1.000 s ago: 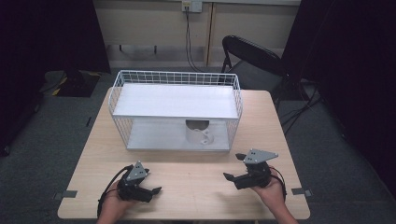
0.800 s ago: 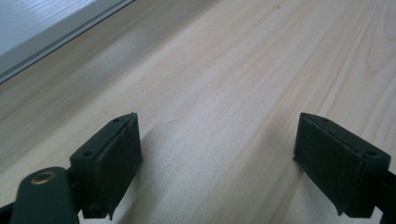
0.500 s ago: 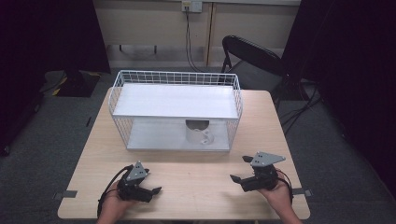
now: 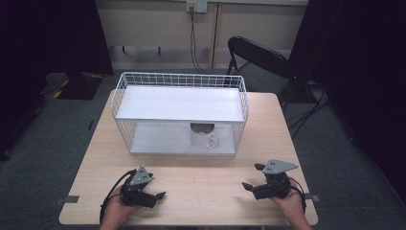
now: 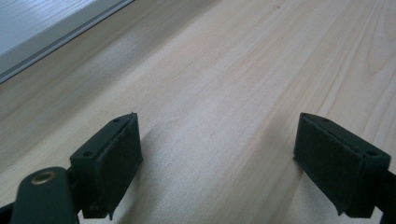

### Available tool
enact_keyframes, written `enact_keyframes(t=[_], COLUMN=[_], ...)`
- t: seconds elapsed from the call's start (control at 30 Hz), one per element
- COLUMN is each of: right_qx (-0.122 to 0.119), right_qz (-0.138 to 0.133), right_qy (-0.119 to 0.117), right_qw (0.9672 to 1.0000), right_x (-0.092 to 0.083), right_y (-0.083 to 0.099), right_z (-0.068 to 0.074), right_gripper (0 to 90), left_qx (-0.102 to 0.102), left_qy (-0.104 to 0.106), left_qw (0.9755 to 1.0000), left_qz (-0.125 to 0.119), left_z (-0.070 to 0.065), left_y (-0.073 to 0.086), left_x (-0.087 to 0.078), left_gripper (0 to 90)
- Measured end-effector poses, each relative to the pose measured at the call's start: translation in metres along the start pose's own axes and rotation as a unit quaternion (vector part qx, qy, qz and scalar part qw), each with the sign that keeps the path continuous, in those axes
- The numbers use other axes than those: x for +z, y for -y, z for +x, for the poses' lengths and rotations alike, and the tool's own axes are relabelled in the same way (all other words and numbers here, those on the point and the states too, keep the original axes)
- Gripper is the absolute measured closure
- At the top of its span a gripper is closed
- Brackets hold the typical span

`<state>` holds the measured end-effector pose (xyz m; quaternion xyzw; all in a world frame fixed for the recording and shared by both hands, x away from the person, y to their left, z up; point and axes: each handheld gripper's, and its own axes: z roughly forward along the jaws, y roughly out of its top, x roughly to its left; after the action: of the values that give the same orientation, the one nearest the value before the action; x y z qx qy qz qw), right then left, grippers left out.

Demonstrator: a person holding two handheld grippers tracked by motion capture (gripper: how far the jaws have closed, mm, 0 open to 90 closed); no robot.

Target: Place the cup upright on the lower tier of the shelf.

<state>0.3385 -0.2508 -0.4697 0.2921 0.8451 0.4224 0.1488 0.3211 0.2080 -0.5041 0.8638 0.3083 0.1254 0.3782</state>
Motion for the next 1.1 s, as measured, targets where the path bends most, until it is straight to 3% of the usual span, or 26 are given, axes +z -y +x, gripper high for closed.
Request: enact_keyframes(t=[0.63, 1.1], right_qx=[0.014, 0.015], right_qz=[0.012, 0.022], right_qy=[0.013, 0.016], right_qw=[0.9997, 0.9995], right_x=[-0.013, -0.016], right_y=[0.022, 0.030], right_z=[-0.015, -0.018], right_gripper=[12.5, 12.5], left_qx=[0.000, -0.001], left_qy=[0.000, -0.001], left_qw=[1.0000, 1.0000], left_qz=[0.000, 0.000], left_z=[0.000, 0.000], left_y=[0.000, 0.000], left_x=[0.000, 0.000], left_gripper=[14.5, 14.5])
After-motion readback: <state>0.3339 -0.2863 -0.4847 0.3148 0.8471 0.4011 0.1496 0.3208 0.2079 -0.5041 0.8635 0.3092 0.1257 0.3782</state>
